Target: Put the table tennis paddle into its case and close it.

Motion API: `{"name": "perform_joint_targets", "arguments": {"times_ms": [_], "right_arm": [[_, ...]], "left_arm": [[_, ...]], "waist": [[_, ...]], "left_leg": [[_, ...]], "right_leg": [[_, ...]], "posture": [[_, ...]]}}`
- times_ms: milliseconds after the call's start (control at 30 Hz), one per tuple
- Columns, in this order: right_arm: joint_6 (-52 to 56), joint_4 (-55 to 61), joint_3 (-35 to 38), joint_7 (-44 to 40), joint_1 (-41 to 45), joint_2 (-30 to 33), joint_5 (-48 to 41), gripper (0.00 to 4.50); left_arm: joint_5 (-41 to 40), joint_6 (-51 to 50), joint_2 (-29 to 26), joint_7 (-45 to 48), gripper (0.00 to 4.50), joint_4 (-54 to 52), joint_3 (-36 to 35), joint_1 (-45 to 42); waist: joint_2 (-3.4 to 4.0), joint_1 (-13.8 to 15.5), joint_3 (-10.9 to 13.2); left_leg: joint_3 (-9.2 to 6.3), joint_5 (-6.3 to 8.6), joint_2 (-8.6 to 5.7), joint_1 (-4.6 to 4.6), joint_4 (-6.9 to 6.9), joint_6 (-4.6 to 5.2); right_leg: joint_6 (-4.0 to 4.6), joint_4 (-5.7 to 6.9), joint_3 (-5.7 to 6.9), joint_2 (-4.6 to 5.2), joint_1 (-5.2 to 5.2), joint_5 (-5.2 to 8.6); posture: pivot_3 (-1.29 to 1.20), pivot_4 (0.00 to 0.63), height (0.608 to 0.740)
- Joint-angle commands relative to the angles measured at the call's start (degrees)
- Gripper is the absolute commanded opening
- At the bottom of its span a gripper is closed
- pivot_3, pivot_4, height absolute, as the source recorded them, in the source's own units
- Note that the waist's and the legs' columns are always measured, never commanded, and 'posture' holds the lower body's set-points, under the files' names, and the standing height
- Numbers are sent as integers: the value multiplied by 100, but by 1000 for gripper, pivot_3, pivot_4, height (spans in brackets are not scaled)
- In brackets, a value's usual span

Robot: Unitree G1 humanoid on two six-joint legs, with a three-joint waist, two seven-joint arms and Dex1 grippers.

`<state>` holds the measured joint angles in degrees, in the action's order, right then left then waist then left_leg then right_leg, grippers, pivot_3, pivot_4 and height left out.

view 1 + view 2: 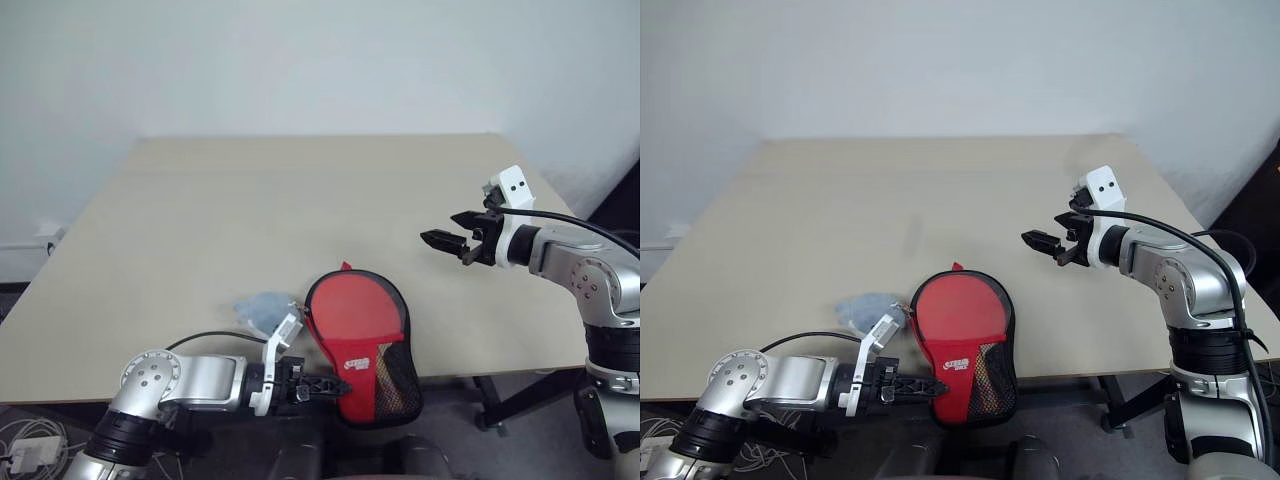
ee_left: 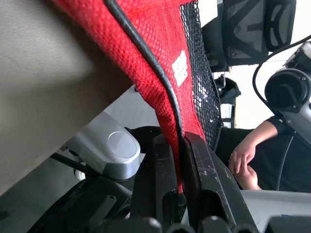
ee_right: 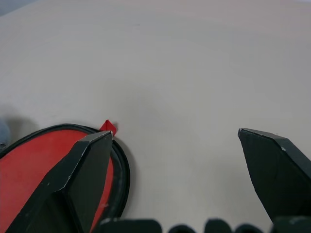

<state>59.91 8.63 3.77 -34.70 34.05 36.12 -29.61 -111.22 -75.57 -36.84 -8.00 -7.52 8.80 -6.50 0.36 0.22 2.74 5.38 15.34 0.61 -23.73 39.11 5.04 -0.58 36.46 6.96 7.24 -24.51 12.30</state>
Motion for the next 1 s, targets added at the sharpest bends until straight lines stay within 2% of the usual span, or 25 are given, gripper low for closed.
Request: {"name": "perform_joint_targets", "arguments": {"times_ms": [33, 367, 500, 700, 833, 867, 1000], "right_arm": [[-91, 113, 86, -19, 149, -1, -38, 4500], [-46, 159, 68, -73, 147, 55, -42, 4500], [-68, 122, 41, -92, 168, 51, -21, 4500], [-133, 51, -12, -122, 185, 12, 0, 4500], [-171, 5, -39, -183, 192, 6, 3, 4500], [-179, -7, -46, -206, 194, 10, 7, 4500], [-254, -57, -113, -370, 193, 34, 22, 4500]], "left_arm": [[-178, 274, 28, 104, 108, -201, 167, -161], [140, 637, 26, -71, 108, -299, 453, -224], [160, 586, -126, 48, 1026, -353, 388, -217], [46, 503, -761, 484, 3050, -577, 56, -272], [232, 334, -1349, 1133, 4348, -1049, -318, -320], [290, 273, -1505, 1359, 4435, -1220, -440, -322], [1881, 300, -2438, 3225, 4435, -2530, -1250, -217]], "waist": [[2, 1, 3], [6, 0, 15], [6, -2, 17], [8, -3, 28], [20, -2, 49], [21, -2, 52], [11, -18, 64]], "left_leg": [[0, 0, 0, -1, 0, 0], [6, -2, 4, -1, 2, 0], [8, -2, 4, -2, 2, 0], [9, -2, 6, -2, 1, 0], [11, -2, 7, -1, 1, -1], [11, -1, 6, -1, 0, -1], [25, -2, 5, -9, -7, -2]], "right_leg": [[0, 0, 1, -4, 0, 0], [0, 3, 1, -19, 8, -1], [0, 3, 1, -23, 8, -1], [0, 5, 1, -25, 5, 0], [0, 6, 2, -26, -1, 0], [0, 4, 2, -26, -2, 0], [-2, 5, 0, -32, -6, 0]], "posture": [[0, 0, 706], [0, 0, 706], [0, 0, 706], [0, 0, 706], [0, 0, 706], [0, 0, 706], [0, 0, 706]]}}
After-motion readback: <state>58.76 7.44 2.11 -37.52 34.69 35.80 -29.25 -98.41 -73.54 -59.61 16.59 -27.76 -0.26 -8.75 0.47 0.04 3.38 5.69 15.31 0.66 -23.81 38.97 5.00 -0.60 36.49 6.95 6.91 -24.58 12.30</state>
